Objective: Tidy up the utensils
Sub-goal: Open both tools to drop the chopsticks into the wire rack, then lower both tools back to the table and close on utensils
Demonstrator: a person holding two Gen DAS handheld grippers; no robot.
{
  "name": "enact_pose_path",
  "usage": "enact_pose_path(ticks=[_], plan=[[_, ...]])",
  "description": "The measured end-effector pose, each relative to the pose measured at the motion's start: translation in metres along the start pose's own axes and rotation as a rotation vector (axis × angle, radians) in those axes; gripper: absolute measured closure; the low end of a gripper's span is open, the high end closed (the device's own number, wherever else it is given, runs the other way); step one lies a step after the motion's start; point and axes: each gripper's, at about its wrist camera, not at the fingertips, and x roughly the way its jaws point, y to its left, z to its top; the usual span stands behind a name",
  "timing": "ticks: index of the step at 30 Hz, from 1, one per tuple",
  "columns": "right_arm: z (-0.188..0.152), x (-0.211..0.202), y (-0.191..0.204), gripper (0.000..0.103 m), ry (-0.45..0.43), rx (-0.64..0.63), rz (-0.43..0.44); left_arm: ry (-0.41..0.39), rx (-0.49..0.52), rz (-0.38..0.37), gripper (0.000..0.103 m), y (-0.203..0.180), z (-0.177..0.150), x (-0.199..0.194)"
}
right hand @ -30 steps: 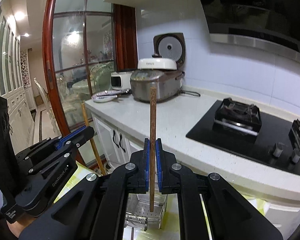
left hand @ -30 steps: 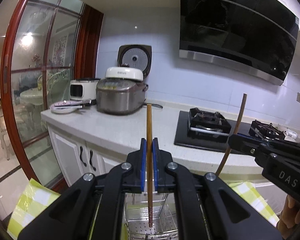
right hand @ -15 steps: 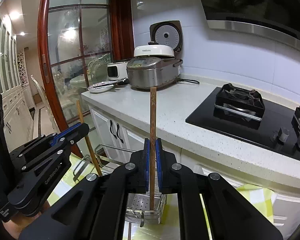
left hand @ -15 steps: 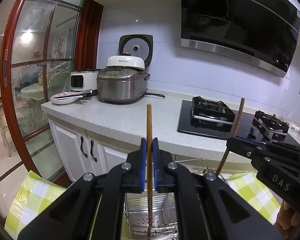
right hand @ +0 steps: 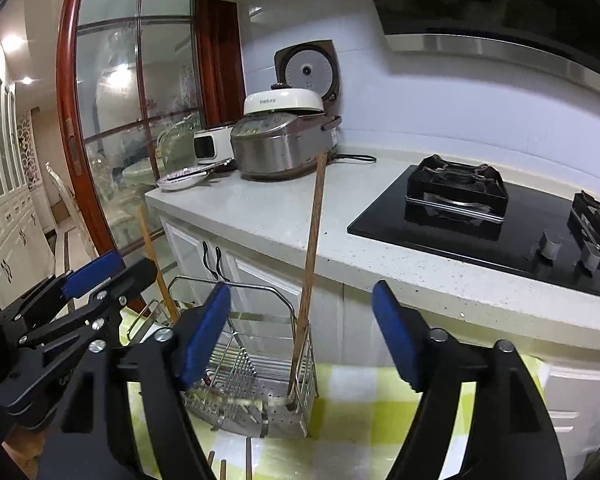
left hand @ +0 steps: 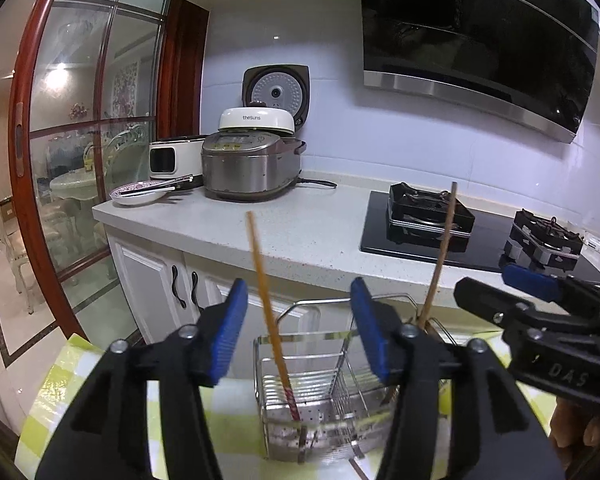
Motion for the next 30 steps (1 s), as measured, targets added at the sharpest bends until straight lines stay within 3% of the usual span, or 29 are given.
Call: enact_pose_path(ticks=[5, 10, 17, 25, 30], plan=[[-0.017, -0.024, -0.014, 0.022, -0.006, 0.061, -0.02, -0.012, -0.015, 0.018, 0.036, 0.004, -0.008, -0.031], [-0.061, -0.047, -0.026, 0.019, 0.037, 0.098, -0.048, 0.019, -0.048, 0.049, 0.034, 0.017, -0.034, -0.067], [-0.138, -0.058, -0.026, 0.019, 0.186, 0.109, -0.041, 0.17, -0.102, 0.067, 0.035, 0.039, -0.096, -0.097], [-0.196, -0.07, -0.012, 0.019, 0.373, 0.101, -0.001, 0.412, -0.152, -0.032, 0.035, 0.047, -0.167, -0.103], [-0.21, -0.08, 0.003, 0.019, 0.417, 0.063, 0.029, 0.511, -0.16, -0.095, 0.049, 0.038, -0.189, -0.092]])
